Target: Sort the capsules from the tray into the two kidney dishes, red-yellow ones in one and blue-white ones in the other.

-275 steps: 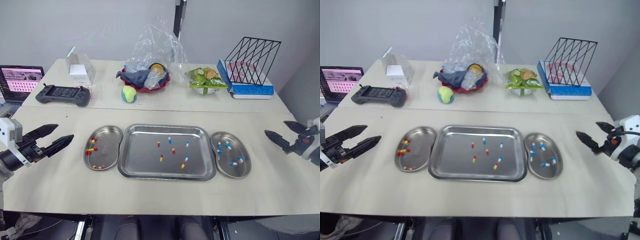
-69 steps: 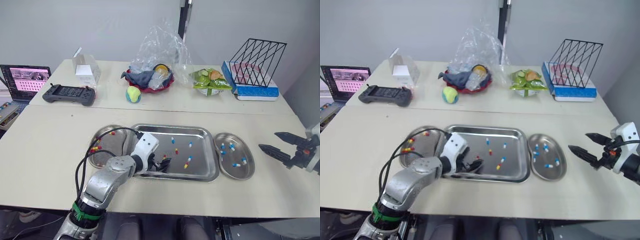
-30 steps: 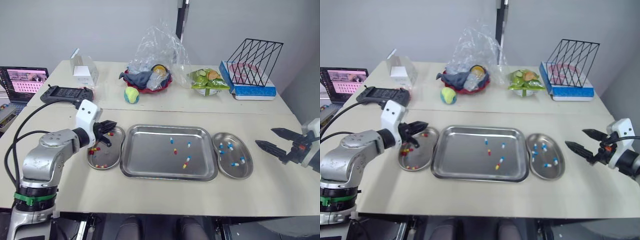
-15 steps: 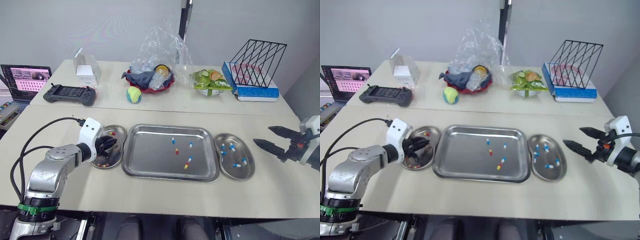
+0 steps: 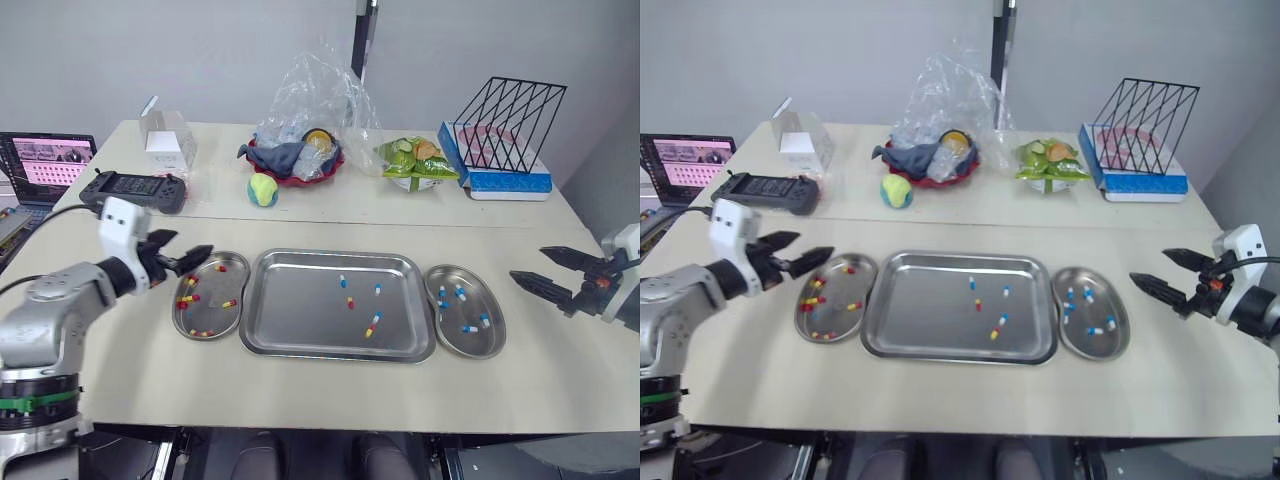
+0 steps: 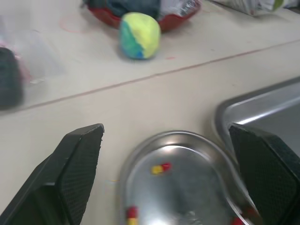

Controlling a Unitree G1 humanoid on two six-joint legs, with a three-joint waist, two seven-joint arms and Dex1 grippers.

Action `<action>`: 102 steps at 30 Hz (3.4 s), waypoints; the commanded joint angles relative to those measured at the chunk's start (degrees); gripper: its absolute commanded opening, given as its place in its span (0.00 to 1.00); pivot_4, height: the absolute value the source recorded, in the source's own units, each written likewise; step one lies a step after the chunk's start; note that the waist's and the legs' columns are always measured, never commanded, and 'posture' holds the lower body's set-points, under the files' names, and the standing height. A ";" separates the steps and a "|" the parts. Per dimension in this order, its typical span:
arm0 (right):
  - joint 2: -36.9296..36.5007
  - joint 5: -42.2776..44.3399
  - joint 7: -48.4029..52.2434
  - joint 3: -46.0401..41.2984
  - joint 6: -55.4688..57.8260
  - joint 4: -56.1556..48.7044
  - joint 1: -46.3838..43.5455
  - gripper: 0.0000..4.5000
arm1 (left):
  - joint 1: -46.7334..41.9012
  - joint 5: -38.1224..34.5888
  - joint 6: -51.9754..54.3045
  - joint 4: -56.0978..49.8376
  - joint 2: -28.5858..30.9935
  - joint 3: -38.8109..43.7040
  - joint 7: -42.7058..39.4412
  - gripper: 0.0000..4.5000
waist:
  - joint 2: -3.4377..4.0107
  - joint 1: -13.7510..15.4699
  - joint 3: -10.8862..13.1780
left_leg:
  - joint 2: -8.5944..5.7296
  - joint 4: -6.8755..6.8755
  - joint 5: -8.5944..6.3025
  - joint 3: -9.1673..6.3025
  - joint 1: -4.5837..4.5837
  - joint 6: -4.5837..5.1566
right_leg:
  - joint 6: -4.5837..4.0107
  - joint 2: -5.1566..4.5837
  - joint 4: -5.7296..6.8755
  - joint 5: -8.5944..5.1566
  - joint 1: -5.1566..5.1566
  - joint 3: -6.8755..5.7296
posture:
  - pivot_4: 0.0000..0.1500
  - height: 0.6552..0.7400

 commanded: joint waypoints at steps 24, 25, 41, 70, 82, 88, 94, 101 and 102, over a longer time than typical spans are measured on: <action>0.04 -2.52 -0.11 0.85 -7.46 8.61 -5.66 1.00 | 11.70 0.46 -27.70 17.54 5.50 11.68 -14.84 0.99 | 0.00 -0.44 0.01 | 0.06 -0.06 0.00 0.13 -0.05 -0.01 | 0.00 -0.04 0.02 0.00 -0.10 0.00 | 1.00 0.92; 0.05 -2.45 -0.12 0.82 -7.39 8.51 -5.63 1.00 | 11.67 0.73 -27.83 17.73 5.60 11.39 -14.84 0.99 | 0.00 -0.43 0.01 | 0.06 -0.06 0.00 0.13 -0.06 -0.01 | 0.00 -0.04 0.02 0.00 -0.10 0.00 | 1.00 0.92; 0.09 -1.58 -0.28 0.79 -5.59 5.59 -4.74 1.00 | 9.97 0.78 -27.81 18.40 5.98 9.98 -17.00 0.99 | 0.01 -0.48 0.01 | 0.06 -0.06 0.00 0.14 -0.06 -0.01 | 0.00 -0.04 0.04 0.00 -0.11 0.00 | 1.00 0.92; 1.69 2.29 -1.12 -0.21 0.84 -6.99 1.79 1.00 | 1.18 -5.14 -13.26 -5.07 2.64 -7.15 -20.63 0.99 | 0.00 0.11 0.01 | 0.04 -0.06 0.00 0.13 -0.12 -0.01 | 0.00 -0.04 0.07 0.00 -0.15 0.01 | 1.00 0.92; 3.11 2.70 -3.45 -1.42 0.80 -9.35 4.08 1.00 | -6.25 -0.34 -2.32 -16.32 -13.95 -24.77 -2.23 0.99 | 0.02 0.36 0.00 | 0.02 0.07 -0.01 0.01 -0.10 0.01 | 0.02 0.04 0.10 0.01 -0.09 0.06 | 1.00 0.92; 3.14 2.86 -3.82 -2.66 0.66 -10.17 5.77 1.00 | -7.81 7.54 -2.13 -14.89 -19.93 -30.84 6.77 0.99 | 0.01 0.69 0.00 | -0.03 0.09 0.00 -0.03 -0.08 0.01 | 0.02 0.02 0.07 0.01 -0.02 0.06 | 1.00 0.92; 3.25 2.93 -4.47 -2.80 1.01 -10.94 6.05 1.00 | -7.72 11.26 3.04 -15.70 -27.41 -34.66 15.40 0.99 | 0.01 0.87 0.00 | -0.07 0.10 0.00 -0.06 -0.02 0.01 | 0.02 0.01 0.00 0.01 0.12 0.06 | 1.00 0.92; 2.57 2.89 -4.27 -3.16 1.30 -11.05 6.65 1.00 | -6.82 13.04 7.03 -18.48 -30.40 -39.28 17.65 0.99 | 0.02 0.81 0.00 | -0.10 0.10 0.00 -0.15 -0.01 0.01 | 0.03 0.03 -0.02 0.00 0.16 0.06 | 1.00 0.92; 2.55 2.88 -4.32 -3.15 1.39 -11.17 6.64 1.00 | -7.00 13.49 7.27 -18.41 -30.31 -39.55 17.92 0.99 | 0.02 0.81 0.00 | -0.11 0.10 0.00 -0.16 0.00 0.01 | 0.03 0.02 -0.02 0.00 0.17 0.07 | 1.00 0.92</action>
